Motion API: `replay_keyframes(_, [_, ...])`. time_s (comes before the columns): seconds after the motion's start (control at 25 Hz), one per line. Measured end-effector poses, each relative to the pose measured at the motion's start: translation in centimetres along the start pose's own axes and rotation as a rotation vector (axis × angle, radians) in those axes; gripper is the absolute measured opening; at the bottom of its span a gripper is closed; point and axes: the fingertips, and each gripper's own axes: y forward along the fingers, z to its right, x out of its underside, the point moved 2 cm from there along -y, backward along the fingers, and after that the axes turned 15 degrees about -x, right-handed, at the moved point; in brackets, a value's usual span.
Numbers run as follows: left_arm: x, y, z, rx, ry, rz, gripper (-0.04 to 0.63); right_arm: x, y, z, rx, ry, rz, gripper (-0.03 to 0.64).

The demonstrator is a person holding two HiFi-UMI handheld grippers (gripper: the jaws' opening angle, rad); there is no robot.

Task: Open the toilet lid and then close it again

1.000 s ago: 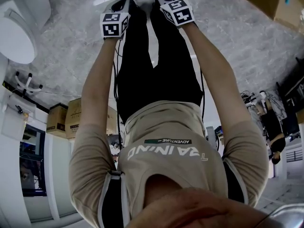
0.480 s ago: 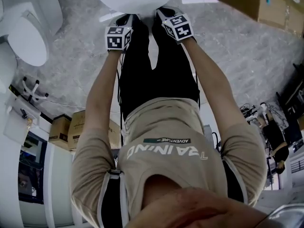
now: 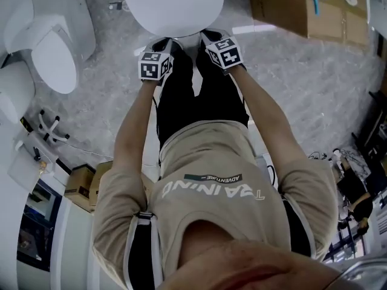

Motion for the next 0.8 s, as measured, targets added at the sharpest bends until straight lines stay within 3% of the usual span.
replay_keyframes(0.8, [-14.2,-9.0,-2.5,-0.016,-0.069,0.200,0.003,-15.4,-7.2,-4.1,0.074,-0.072,0.123,0.011])
